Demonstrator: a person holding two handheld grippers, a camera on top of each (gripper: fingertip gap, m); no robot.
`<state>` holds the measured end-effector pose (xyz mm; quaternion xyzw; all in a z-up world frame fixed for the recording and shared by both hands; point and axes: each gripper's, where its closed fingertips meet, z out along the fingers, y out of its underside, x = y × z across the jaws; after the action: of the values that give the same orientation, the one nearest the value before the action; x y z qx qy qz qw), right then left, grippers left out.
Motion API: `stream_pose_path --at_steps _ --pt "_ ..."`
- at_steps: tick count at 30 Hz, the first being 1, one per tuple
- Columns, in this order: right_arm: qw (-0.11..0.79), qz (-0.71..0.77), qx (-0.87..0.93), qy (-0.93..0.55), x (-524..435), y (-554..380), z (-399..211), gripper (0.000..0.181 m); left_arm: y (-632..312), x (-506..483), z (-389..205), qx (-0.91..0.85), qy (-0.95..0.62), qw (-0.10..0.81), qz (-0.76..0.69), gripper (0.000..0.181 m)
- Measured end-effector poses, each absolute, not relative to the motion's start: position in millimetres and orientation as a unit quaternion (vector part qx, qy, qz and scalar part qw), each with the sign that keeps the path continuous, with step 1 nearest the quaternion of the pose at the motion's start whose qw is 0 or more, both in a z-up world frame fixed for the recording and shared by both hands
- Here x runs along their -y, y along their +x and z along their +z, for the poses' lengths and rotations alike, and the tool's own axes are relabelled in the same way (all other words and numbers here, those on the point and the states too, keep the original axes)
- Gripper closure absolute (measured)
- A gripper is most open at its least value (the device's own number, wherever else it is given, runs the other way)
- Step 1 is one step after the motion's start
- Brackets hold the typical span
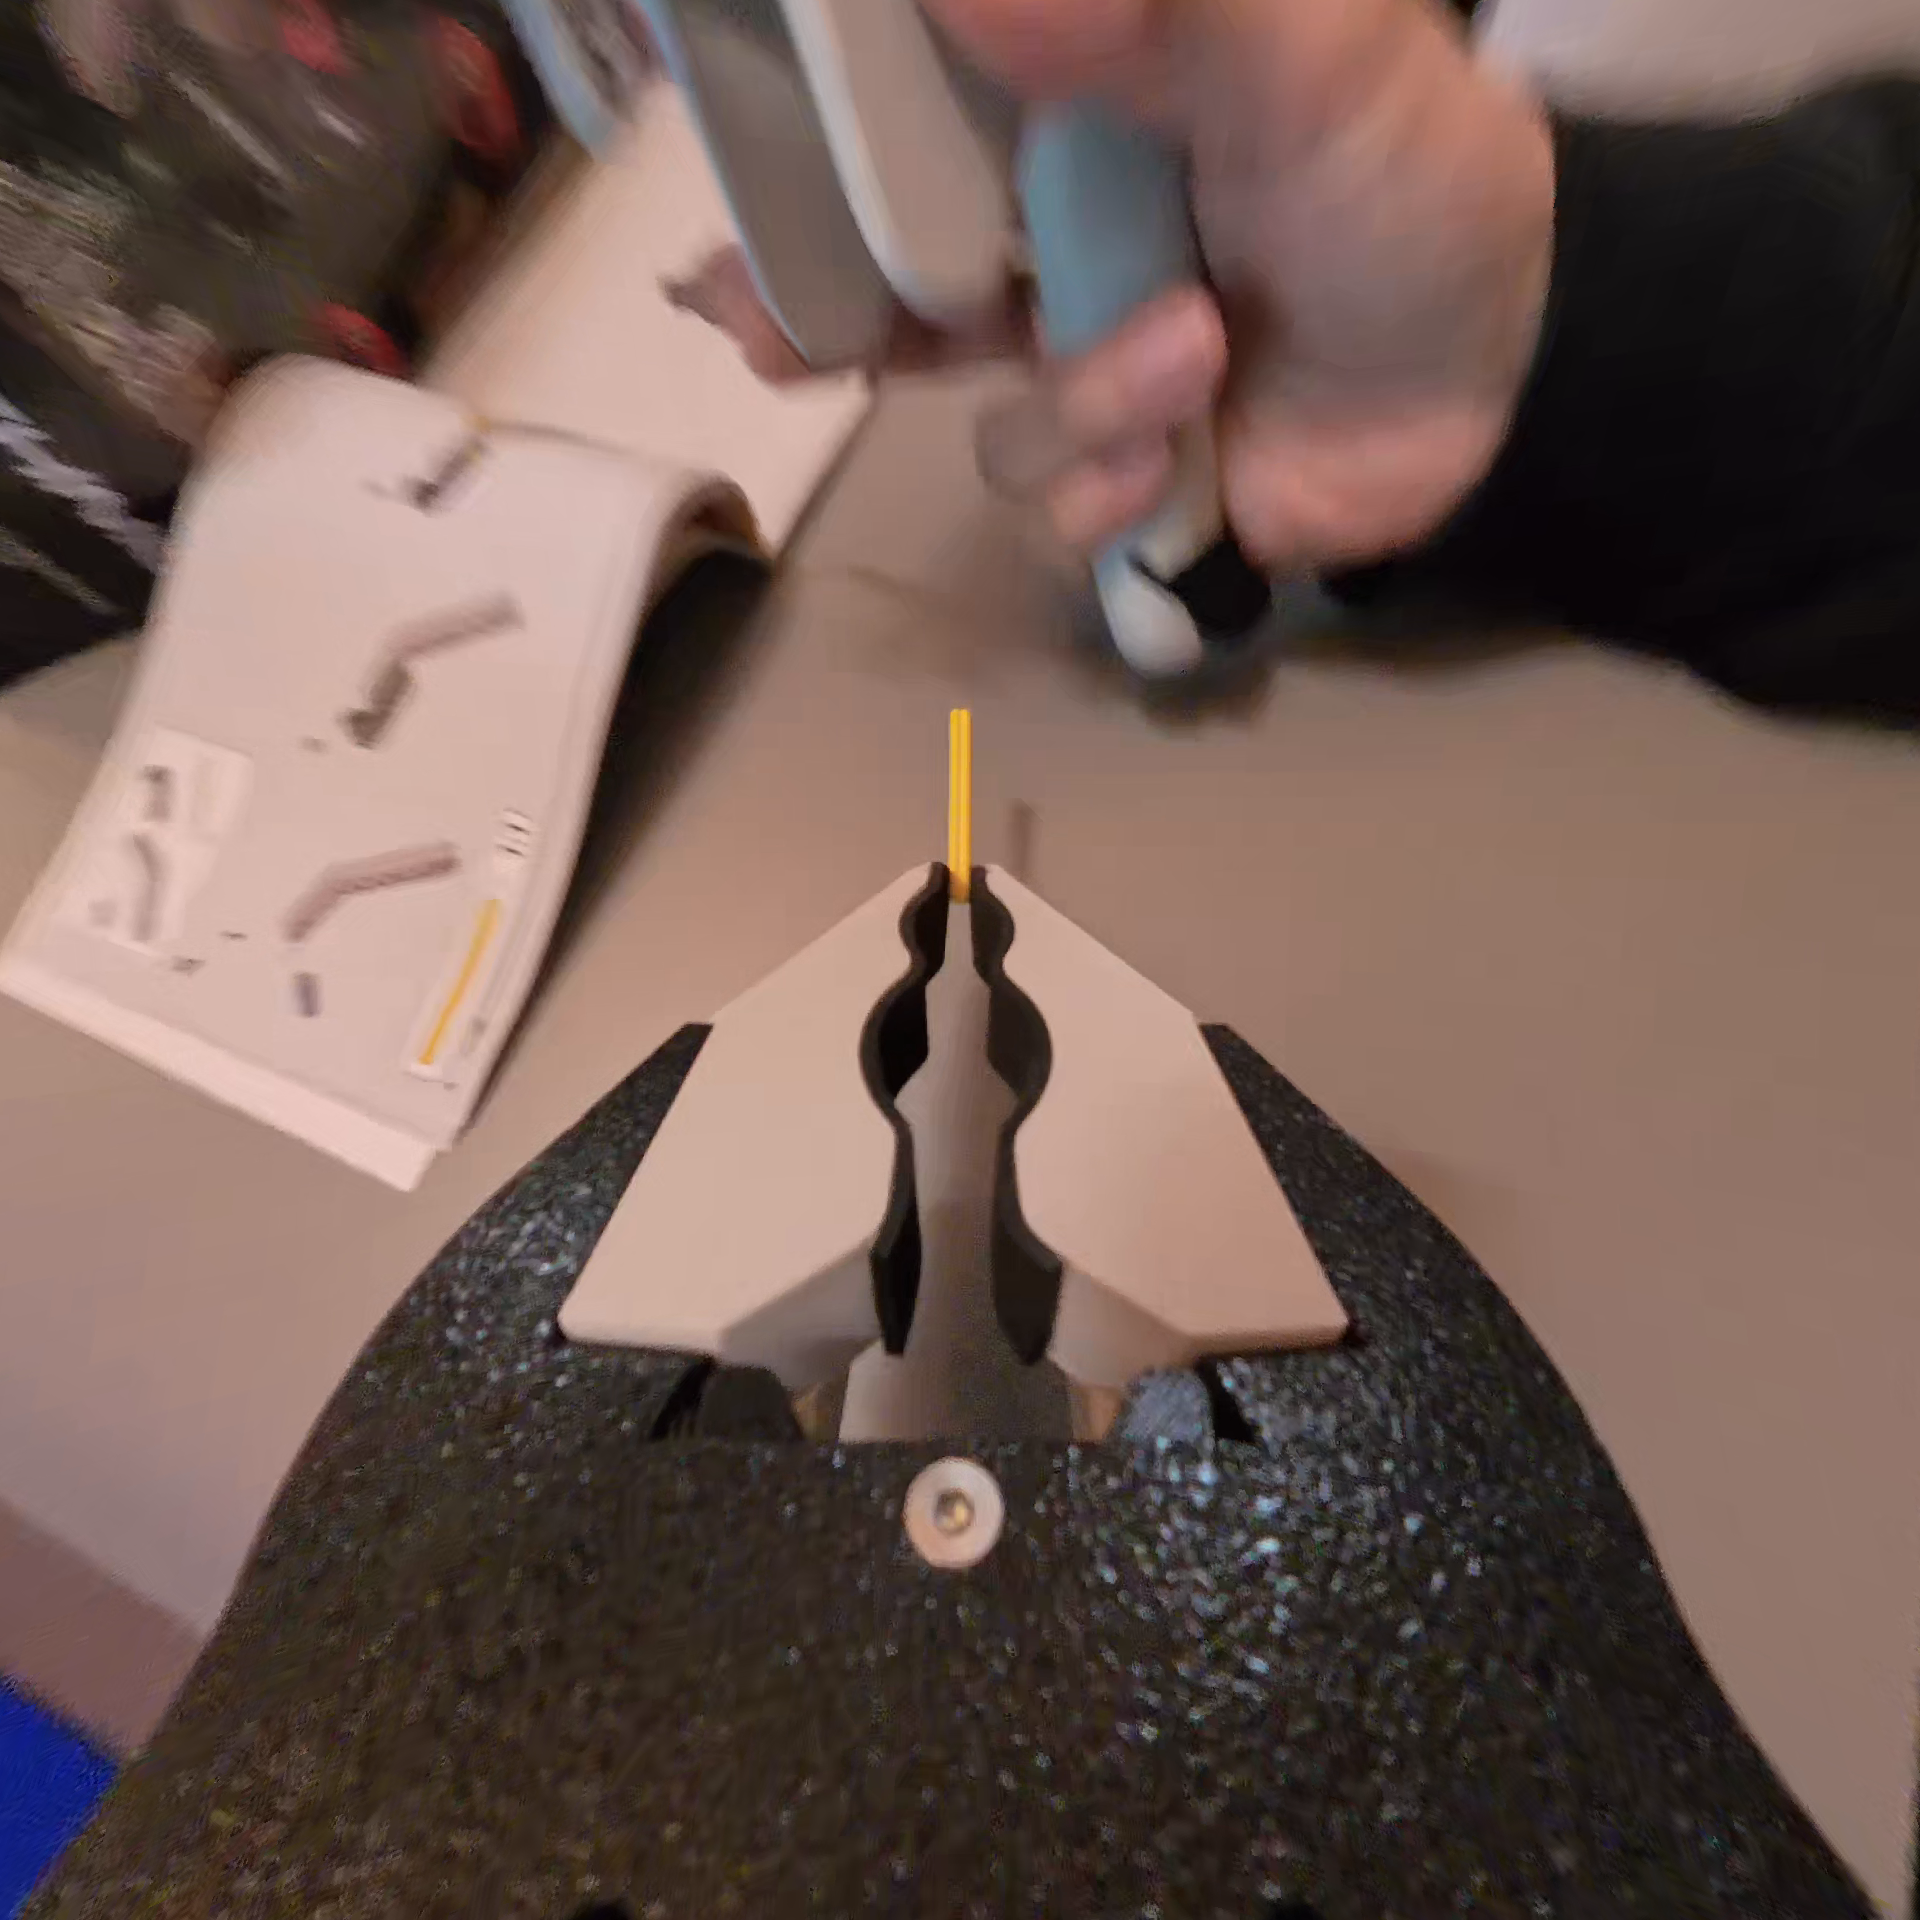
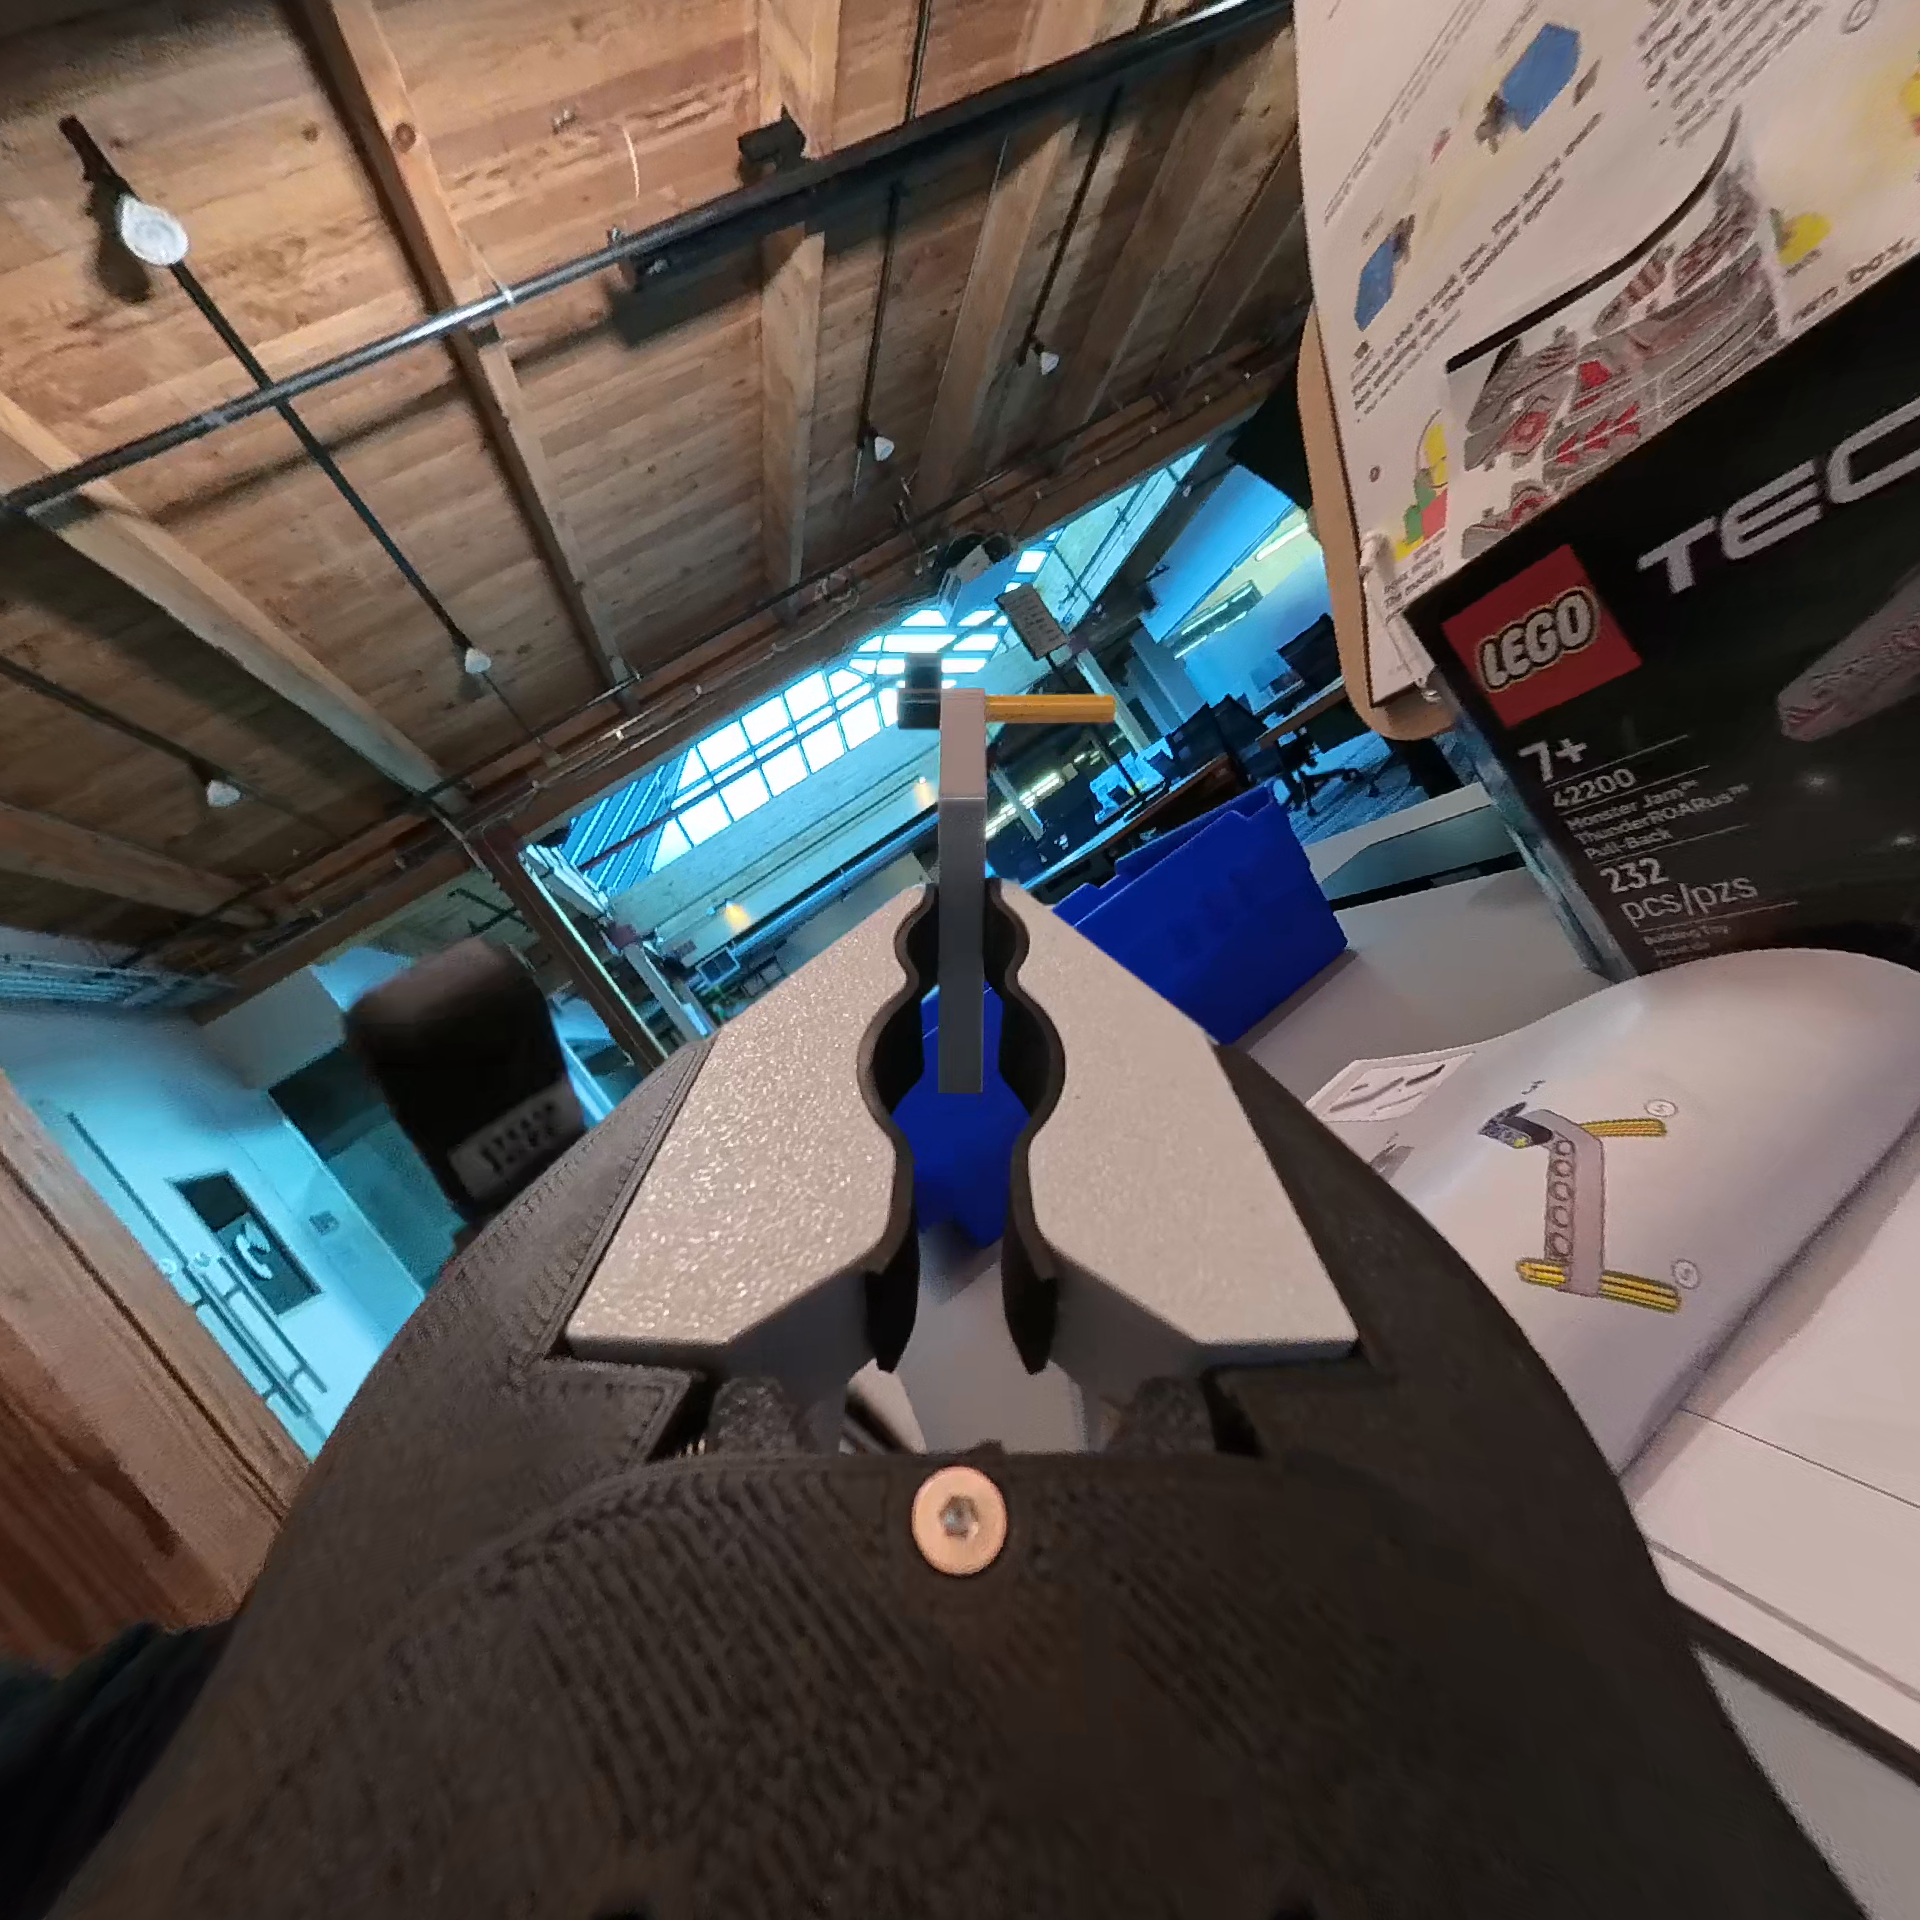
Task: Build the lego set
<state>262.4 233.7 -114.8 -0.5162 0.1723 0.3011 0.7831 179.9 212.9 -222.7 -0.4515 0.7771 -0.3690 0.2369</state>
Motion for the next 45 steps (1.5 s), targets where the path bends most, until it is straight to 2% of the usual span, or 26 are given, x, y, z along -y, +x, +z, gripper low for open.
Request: stream_pose_path --at_steps 1,4,8,18,35,45 --pt "0.786 0.297 -0.174 -0.514 -233 263 -115 0.176 187 -214 -206 -0.757 -0.467 0.252 -0.381 0.18" --pt "0.807 0.258 -0.165 -0.505 -229 266 -109 0.176 204 -218 -164 -0.7 -0.502 0.289 -0.418 0.18" --pt "0.832 0.201 -0.145 -0.496 -222 267 -101 0.176 211 -212 -143 -0.663 -0.512 0.301 -0.457 0.18" --pt "0.841 0.11 -0.1 -0.52 -225 258 -102 0.176 207 -227 -149 -0.691 -0.507 0.324 -0.4 0.18" --pt "0.825 0.078 -0.054 -0.557 -242 235 -114 0.176 199 -231 -159 -0.69 -0.529 0.275 -0.411 0.18" --pt "0.807 -0.017 -0.027 -0.589 -246 234 -121 0.175 202 -232 -165 -0.664 -0.564 0.252 -0.421 0.18"
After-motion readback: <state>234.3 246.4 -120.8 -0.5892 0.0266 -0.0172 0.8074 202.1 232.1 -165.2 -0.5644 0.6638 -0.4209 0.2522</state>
